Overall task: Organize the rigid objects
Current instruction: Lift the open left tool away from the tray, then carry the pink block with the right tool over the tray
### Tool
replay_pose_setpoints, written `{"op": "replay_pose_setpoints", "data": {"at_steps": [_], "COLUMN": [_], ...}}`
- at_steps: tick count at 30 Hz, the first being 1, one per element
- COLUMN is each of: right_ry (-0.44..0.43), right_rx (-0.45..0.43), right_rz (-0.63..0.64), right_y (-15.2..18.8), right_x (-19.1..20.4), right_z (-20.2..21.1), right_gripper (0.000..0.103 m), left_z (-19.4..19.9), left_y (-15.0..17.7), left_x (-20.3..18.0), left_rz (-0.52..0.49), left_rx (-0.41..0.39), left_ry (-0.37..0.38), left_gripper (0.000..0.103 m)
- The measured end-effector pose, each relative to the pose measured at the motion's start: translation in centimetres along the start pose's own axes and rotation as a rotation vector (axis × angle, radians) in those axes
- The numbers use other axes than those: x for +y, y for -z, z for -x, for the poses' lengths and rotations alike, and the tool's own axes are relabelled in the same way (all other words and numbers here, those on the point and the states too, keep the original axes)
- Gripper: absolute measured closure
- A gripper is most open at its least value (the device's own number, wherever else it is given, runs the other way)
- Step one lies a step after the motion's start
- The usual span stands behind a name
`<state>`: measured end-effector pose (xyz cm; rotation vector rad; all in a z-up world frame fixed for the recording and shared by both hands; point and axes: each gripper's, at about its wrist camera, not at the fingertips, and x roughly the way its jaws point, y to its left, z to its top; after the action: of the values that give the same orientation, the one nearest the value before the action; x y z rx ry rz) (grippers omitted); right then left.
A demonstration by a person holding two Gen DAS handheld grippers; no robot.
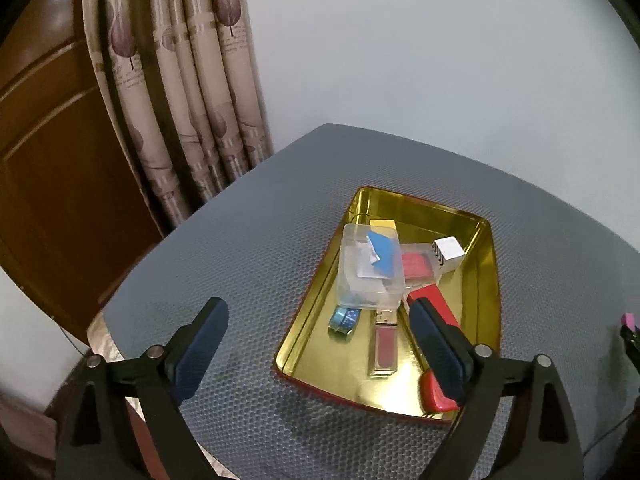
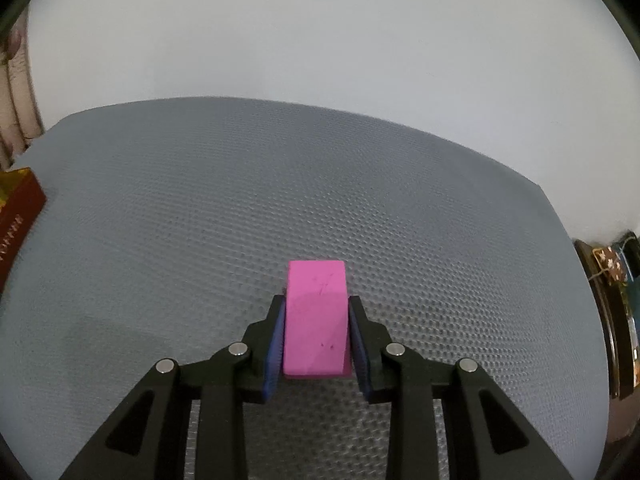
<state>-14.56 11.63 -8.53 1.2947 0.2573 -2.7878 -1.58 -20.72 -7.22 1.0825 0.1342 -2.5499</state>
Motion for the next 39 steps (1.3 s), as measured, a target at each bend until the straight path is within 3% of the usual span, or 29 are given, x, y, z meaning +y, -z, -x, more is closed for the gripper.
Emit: {"op": "replay_pose_setpoints", "data": {"at_steps": [15, 21, 27, 34, 39], "right_ry": [-0.236, -0.336, -0.435, -0.513, -0.550], "right_rx": [-0.071, -0.113, -0.119, -0.090, -0.052], "right_rz": [0.130, 0.208, 0.260, 0.310, 0.333], "right_y": [-3.4, -4.2, -5.5, -5.7, -5.1], "right_x": [11.4, 16.8, 18.5, 22.2, 27.0], "right_z": [7.1, 10.8, 16.2, 17.1, 15.2], "right_gripper": [0.073, 0.073, 0.073, 0.073, 0.073], "left_z": [-0.3, -0.4, -0.9, -1.3, -1.3], "left_y": [-0.1, -0.2, -0.3, -0.3, -0.2], "left_x": [0.7, 1.7, 3.4, 4.4, 4.7], "left_rz": [0.018, 0.042, 0.106, 0.124, 0.115], "left_rx": [0.006, 0.003, 0.034, 0.046, 0.041], "left_ry": [-0.035, -0.085, -0.110, -0.144, -0.150], "left_gripper": [0.012, 0.012, 0.012, 0.012, 0.012]}}
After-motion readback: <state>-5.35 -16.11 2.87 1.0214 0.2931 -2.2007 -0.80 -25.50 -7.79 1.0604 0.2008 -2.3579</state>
